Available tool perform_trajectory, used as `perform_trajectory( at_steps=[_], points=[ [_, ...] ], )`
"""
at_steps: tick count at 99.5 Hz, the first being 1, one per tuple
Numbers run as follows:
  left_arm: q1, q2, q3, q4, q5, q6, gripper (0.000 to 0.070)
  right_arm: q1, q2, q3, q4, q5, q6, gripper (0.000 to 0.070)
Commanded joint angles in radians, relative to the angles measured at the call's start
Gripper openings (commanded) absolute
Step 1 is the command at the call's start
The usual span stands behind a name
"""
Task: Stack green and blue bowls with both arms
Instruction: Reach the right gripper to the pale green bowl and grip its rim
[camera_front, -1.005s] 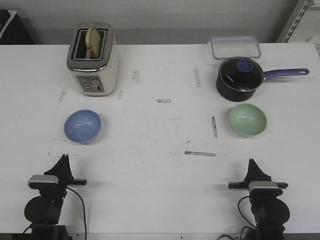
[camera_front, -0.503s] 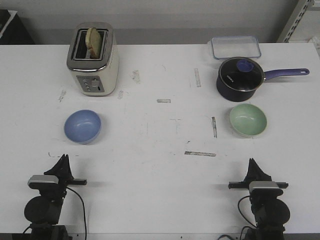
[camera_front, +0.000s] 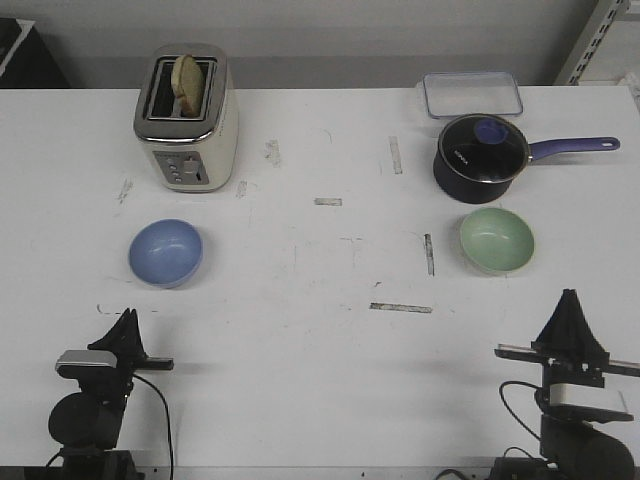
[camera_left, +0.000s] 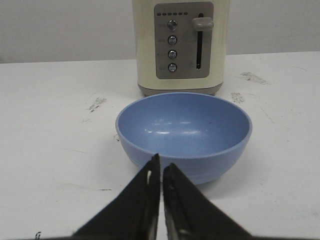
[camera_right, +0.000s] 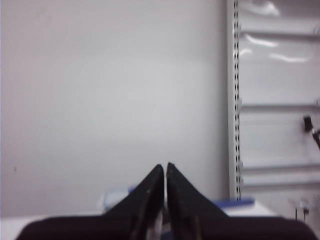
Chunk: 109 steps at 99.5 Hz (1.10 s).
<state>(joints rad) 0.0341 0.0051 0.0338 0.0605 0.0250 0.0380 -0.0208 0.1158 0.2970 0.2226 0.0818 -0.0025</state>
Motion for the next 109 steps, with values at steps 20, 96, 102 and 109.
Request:
perform_trajectory(
  at_steps=[20, 96, 102, 109],
  points=[
    [-0.002, -0.002, -0.021, 0.016, 0.000, -0.005, 0.0001, -0.001, 0.422, 0.506, -0.348, -0.079, 0.002, 0.0003],
    [-0.002, -0.002, -0.021, 0.017, 0.001, -0.005, 0.0001, -0.268, 1.321, 0.920, -0.851, -0.321, -0.163, 0.0588],
    [-0.002, -0.002, -0.021, 0.017, 0.001, -0.005, 0.0001, -0.275, 1.360, 0.920, -0.842, -0.320, -0.178, 0.0588],
    [-0.002, -0.002, -0.021, 0.017, 0.000, -0.005, 0.0001, -0.279, 1.403, 0.920, -0.826, -0.319, -0.206, 0.0573]
  ],
)
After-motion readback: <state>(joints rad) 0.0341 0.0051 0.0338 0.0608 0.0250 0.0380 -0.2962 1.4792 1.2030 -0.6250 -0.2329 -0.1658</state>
